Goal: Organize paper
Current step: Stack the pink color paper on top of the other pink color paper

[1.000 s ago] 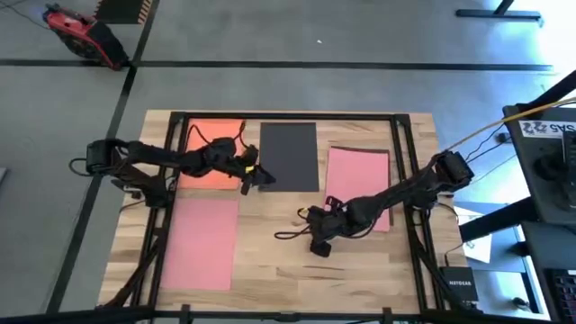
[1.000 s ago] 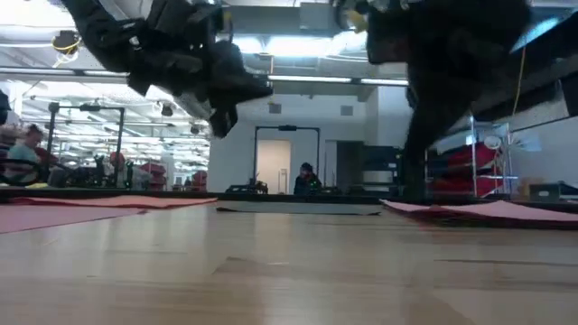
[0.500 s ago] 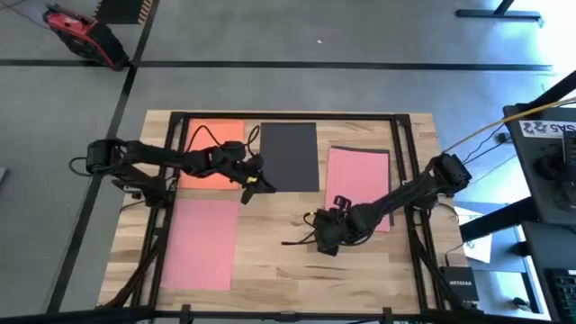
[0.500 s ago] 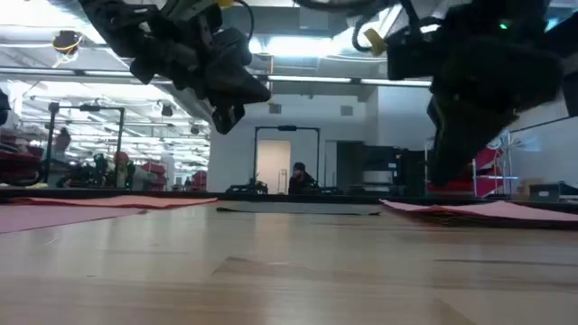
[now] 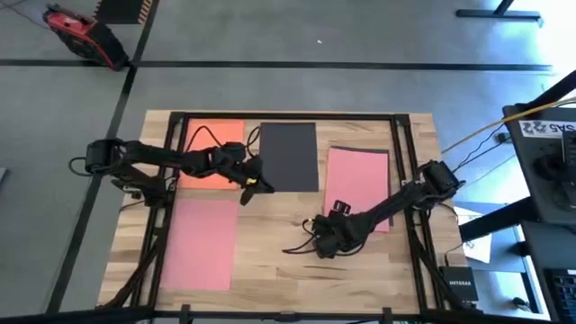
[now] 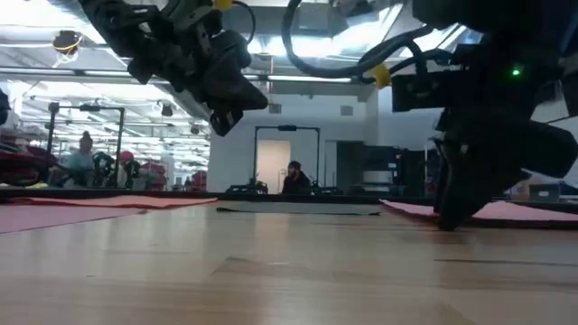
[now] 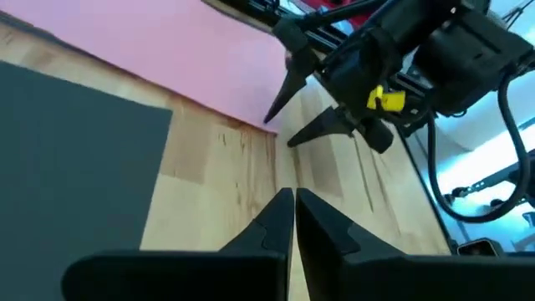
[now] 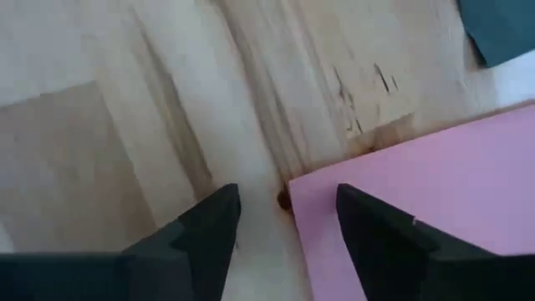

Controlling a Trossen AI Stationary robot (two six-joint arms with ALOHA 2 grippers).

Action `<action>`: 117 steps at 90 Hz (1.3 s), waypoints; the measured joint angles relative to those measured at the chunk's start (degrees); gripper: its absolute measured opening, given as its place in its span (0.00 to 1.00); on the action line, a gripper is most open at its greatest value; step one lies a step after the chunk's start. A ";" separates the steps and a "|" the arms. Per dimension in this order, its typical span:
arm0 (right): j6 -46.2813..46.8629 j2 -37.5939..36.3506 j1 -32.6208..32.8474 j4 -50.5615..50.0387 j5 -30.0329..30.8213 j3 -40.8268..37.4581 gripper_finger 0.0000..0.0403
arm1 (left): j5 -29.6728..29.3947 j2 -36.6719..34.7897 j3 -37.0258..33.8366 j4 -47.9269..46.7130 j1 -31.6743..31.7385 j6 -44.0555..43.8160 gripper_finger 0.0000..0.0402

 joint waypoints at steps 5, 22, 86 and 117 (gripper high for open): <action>1.99 0.11 -0.06 0.00 0.62 -0.02 0.33 | 0.00 0.00 0.00 -0.12 0.02 -0.23 0.00; 3.71 0.27 -0.20 -1.10 1.09 1.21 0.03 | 0.00 -0.31 -0.01 -0.27 0.02 -1.49 0.00; -15.34 0.18 -6.68 18.24 -6.77 13.26 0.00 | -3.68 -23.01 0.00 0.81 0.09 -13.71 0.00; -23.50 0.72 -12.71 37.18 -14.83 13.26 0.00 | -12.71 -34.01 0.00 0.81 0.04 -16.45 0.00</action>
